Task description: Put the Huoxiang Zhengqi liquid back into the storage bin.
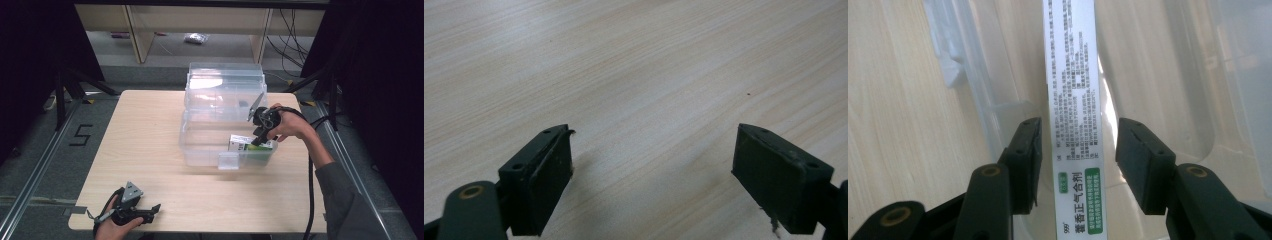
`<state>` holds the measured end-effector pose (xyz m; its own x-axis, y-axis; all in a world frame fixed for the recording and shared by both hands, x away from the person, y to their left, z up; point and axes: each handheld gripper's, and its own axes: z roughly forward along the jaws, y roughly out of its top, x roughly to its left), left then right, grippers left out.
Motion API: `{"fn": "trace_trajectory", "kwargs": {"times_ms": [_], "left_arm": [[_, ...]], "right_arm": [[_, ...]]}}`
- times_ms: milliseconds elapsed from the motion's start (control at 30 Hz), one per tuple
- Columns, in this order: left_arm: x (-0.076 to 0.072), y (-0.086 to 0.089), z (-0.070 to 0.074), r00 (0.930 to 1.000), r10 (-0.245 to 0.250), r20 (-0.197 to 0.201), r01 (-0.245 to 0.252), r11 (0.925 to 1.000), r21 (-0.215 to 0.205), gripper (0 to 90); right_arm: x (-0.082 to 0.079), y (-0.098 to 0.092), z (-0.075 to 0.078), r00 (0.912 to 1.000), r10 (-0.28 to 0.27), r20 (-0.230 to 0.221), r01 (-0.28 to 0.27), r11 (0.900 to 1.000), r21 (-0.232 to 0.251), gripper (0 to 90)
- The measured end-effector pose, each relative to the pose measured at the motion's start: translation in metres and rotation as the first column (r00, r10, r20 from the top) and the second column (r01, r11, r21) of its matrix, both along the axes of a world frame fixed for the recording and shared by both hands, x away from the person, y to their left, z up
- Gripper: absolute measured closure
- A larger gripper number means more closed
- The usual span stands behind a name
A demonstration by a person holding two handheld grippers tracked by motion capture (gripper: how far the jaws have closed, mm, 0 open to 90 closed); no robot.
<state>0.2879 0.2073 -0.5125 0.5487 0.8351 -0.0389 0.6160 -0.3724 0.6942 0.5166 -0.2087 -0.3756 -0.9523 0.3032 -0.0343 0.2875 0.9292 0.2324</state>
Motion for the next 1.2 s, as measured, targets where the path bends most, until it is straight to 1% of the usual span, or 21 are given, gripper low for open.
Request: {"fn": "trace_trajectory", "kwargs": {"times_ms": [67,200,233,267,300,333,367,400,467,533,567,600,633,733,800,833,900,933,967,1000,1200], "left_arm": [[0.000,0.001,0.000,1.0000,-0.001,-0.001,0.001,1.0000,0.007,15.6],[0.000,0.000,0.000,1.0000,0.007,0.004,-0.007,1.0000,-0.006,15.6],[0.000,0.001,0.001,1.0000,-0.002,0.000,0.002,1.0000,0.009,15.6],[0.000,0.000,0.000,1.0000,0.007,0.004,-0.007,1.0000,-0.003,15.6],[0.000,-0.001,0.000,0.9999,0.011,0.007,-0.011,0.9999,-0.008,15.6],[0.000,0.001,0.001,1.0000,-0.002,0.001,0.002,1.0000,0.009,15.6],[0.000,0.000,0.000,1.0000,0.007,0.004,-0.007,1.0000,-0.007,15.6],[0.000,0.001,0.001,1.0000,-0.003,-0.009,0.003,1.0000,0.003,15.6],[0.001,0.001,0.001,1.0000,-0.001,0.002,0.001,1.0000,0.007,15.6],[0.000,-0.001,0.000,0.9999,0.012,0.009,-0.012,0.9999,-0.008,15.6],[0.000,0.001,0.001,1.0000,-0.001,0.001,0.001,1.0000,0.009,15.6],[0.000,0.000,0.000,1.0000,0.008,0.005,-0.008,1.0000,-0.006,15.6],[0.000,0.002,0.001,1.0000,-0.002,-0.002,0.002,0.9999,0.016,15.6],[0.000,0.001,0.001,1.0000,-0.005,0.000,0.005,0.9999,0.012,15.6],[0.000,0.002,0.002,1.0000,-0.005,-0.002,0.005,0.9999,0.014,15.6],[0.000,0.000,0.001,0.9999,0.008,0.007,-0.008,1.0000,-0.002,15.6],[0.000,0.000,0.001,1.0000,0.004,0.001,-0.004,1.0000,0.005,15.6],[0.000,0.001,0.001,1.0000,-0.003,-0.002,0.003,1.0000,0.002,15.6],[0.000,0.000,0.000,0.9998,0.018,0.009,-0.018,0.9998,0.003,15.6],[0.000,0.002,0.002,1.0000,-0.005,-0.004,0.005,0.9999,0.016,15.6],[0.000,0.001,0.002,1.0000,-0.002,-0.004,0.002,1.0000,0.003,15.6]], "right_arm": [[0.000,-0.002,0.002,0.9998,0.021,0.000,-0.021,0.999,0.041,53.8],[-0.004,-0.003,0.007,0.9999,0.004,0.014,-0.004,0.999,0.043,53.2],[-0.004,-0.004,0.008,0.9999,0.014,0.010,-0.014,0.999,0.048,52.9],[-0.003,-0.005,0.008,0.9987,0.032,0.039,-0.034,0.998,0.051,52.6],[-0.005,-0.005,0.010,0.9997,0.005,0.026,-0.006,0.998,0.056,52.6],[-0.007,-0.006,0.011,0.9996,-0.009,0.027,0.008,0.998,0.059,52.5],[-0.005,-0.006,0.011,0.9992,0.019,0.036,-0.021,0.998,0.063,52.2],[-0.008,-0.006,0.012,0.9996,-0.006,0.027,0.005,0.998,0.062,52.0],[-0.009,-0.007,0.015,0.9992,-0.023,0.034,0.020,0.997,0.071,51.1],[-0.010,-0.007,0.017,0.9989,-0.030,0.037,0.027,0.996,0.083,50.5],[-0.012,-0.007,0.017,0.9988,-0.030,0.038,0.027,0.995,0.091,50.1],[-0.012,-0.007,0.018,0.9987,-0.026,0.044,0.022,0.995,0.099,48.9],[-0.013,-0.007,0.019,0.9986,-0.036,0.037,0.033,0.994,0.101,47.5],[-0.016,-0.006,0.023,0.9942,-0.093,0.055,0.085,0.988,0.129,45.6],[-0.019,-0.005,0.023,0.9931,-0.104,0.054,0.093,0.982,0.164,44.6],[-0.019,-0.005,0.023,0.9938,-0.096,0.056,0.085,0.981,0.175,44.1],[-0.021,-0.006,0.021,0.9918,-0.115,0.057,0.102,0.977,0.188,41.0],[-0.023,-0.006,0.021,0.9880,-0.146,0.051,0.134,0.973,0.188,40.1],[-0.023,-0.007,0.020,0.9887,-0.139,0.058,0.125,0.973,0.194,39.6],[-0.024,-0.009,0.019,0.9871,-0.150,0.055,0.136,0.968,0.211,38.6],[-0.035,-0.016,0.018,0.9709,-0.226,0.079,0.198,0.943,0.268,34.6]]}}
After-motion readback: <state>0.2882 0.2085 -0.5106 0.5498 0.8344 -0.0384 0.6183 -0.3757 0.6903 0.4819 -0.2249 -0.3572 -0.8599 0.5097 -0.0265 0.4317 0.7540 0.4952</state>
